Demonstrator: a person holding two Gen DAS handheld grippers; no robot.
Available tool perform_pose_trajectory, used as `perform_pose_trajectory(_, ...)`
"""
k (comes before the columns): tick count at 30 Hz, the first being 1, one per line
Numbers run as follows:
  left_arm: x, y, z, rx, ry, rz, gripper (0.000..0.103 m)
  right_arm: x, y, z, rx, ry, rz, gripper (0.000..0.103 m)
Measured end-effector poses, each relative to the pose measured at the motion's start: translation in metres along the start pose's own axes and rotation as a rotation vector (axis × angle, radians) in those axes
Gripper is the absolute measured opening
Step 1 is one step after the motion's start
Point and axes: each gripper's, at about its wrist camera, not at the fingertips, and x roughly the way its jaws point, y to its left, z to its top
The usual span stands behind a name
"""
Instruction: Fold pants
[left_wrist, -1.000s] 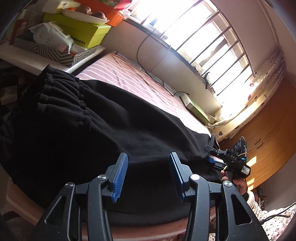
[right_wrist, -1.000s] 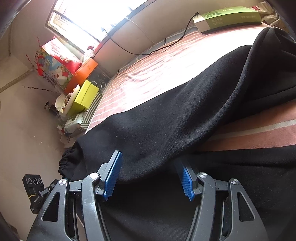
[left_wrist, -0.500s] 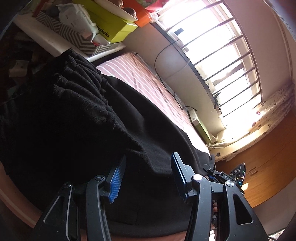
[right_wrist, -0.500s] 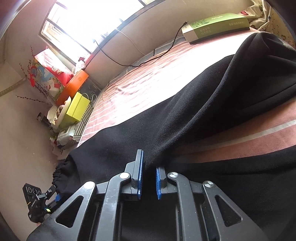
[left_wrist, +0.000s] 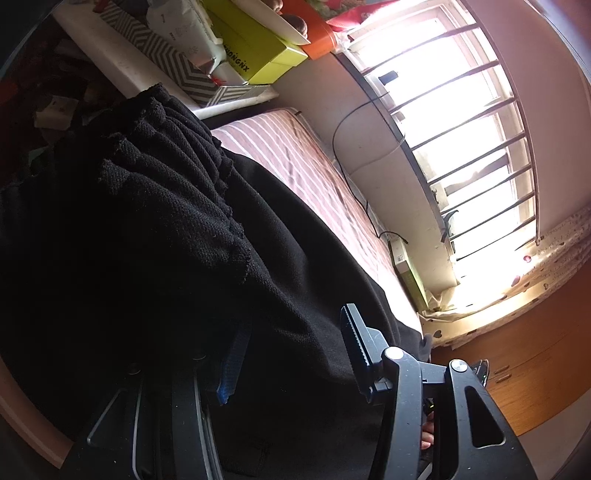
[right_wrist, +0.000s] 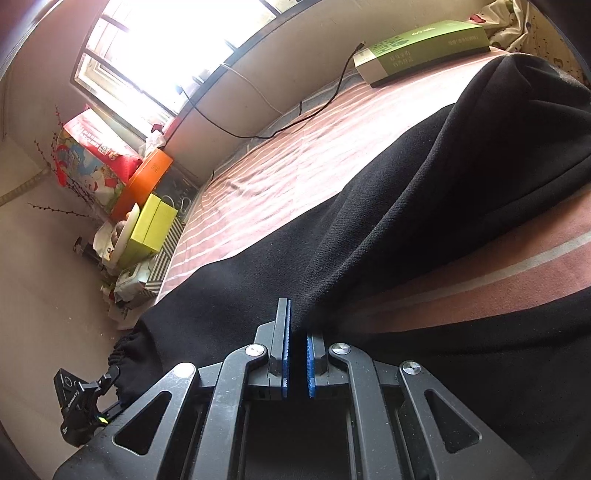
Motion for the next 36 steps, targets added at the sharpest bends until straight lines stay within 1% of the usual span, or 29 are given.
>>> perform_pose_trajectory(1, 0.001, -0.001, 0.001, 0.003, -0.002, 0.005, 0.059, 0.001, -0.001, 0.000, 0.004, 0.000, 0.002, 0.007)
perform_pose_trajectory(2, 0.000, 0.002, 0.002, 0.003, -0.004, 0.007, 0.054, 0.001, -0.001, 0.000, 0.004, -0.003, 0.004, 0.007)
perform_pose_trajectory(3, 0.000, 0.002, 0.003, -0.003, -0.009, 0.014, 0.048, 0.000, 0.000, 0.001, -0.002, -0.006, 0.004, 0.007)
perform_pose_trajectory(4, -0.001, 0.003, 0.004, -0.004, -0.013, 0.016, 0.045, -0.002, 0.002, 0.001, -0.014, -0.013, 0.005, 0.007)
perform_pose_trajectory(6, -0.003, 0.005, 0.007, -0.001, -0.025, 0.019, 0.034, -0.008, 0.008, 0.001, -0.047, -0.043, 0.005, 0.006)
perform_pose_trajectory(7, -0.004, 0.005, 0.008, 0.002, -0.030, 0.017, 0.033, -0.012, 0.011, 0.001, -0.060, -0.060, 0.006, 0.005)
perform_pose_trajectory(9, -0.005, 0.004, 0.011, -0.002, -0.046, -0.017, 0.031, -0.019, 0.018, 0.003, -0.084, -0.089, 0.006, 0.005)
perform_pose_trajectory(12, -0.010, -0.006, 0.018, 0.047, -0.066, -0.029, 0.029, -0.032, 0.026, 0.005, -0.088, -0.126, 0.029, 0.004)
perform_pose_trajectory(15, -0.021, -0.015, 0.025, 0.088, -0.098, -0.060, 0.029, -0.046, 0.036, 0.005, -0.107, -0.169, 0.041, 0.004)
perform_pose_trajectory(18, -0.029, -0.025, 0.033, 0.111, -0.127, -0.082, 0.029, -0.061, 0.047, 0.001, -0.143, -0.212, 0.066, 0.004)
perform_pose_trajectory(21, -0.040, -0.026, 0.036, 0.120, -0.154, -0.107, 0.029, -0.077, 0.060, -0.006, -0.189, -0.248, 0.076, 0.004)
perform_pose_trajectory(23, -0.045, -0.024, 0.035, 0.121, -0.158, -0.121, 0.029, -0.087, 0.067, -0.012, -0.210, -0.266, 0.074, 0.004)
perform_pose_trajectory(25, -0.048, -0.022, 0.034, 0.121, -0.157, -0.136, 0.029, -0.093, 0.068, -0.019, -0.204, -0.268, 0.083, 0.004)
perform_pose_trajectory(27, -0.050, -0.019, 0.031, 0.124, -0.151, -0.124, 0.029, -0.097, 0.068, -0.028, -0.190, -0.260, 0.084, 0.004)
perform_pose_trajectory(28, -0.050, -0.016, 0.029, 0.127, -0.149, -0.122, 0.029, -0.100, 0.069, -0.035, -0.190, -0.258, 0.070, 0.004)
perform_pose_trajectory(31, -0.057, -0.009, 0.024, 0.129, -0.153, -0.124, 0.029, -0.111, 0.080, -0.057, -0.245, -0.279, 0.059, 0.004)
perform_pose_trajectory(33, -0.062, -0.002, 0.023, 0.115, -0.155, -0.128, 0.029, -0.115, 0.081, -0.066, -0.227, -0.262, 0.076, 0.004)
perform_pose_trajectory(36, -0.066, 0.009, 0.018, 0.104, -0.148, -0.120, 0.029, -0.118, 0.079, -0.080, -0.200, -0.250, 0.069, 0.004)
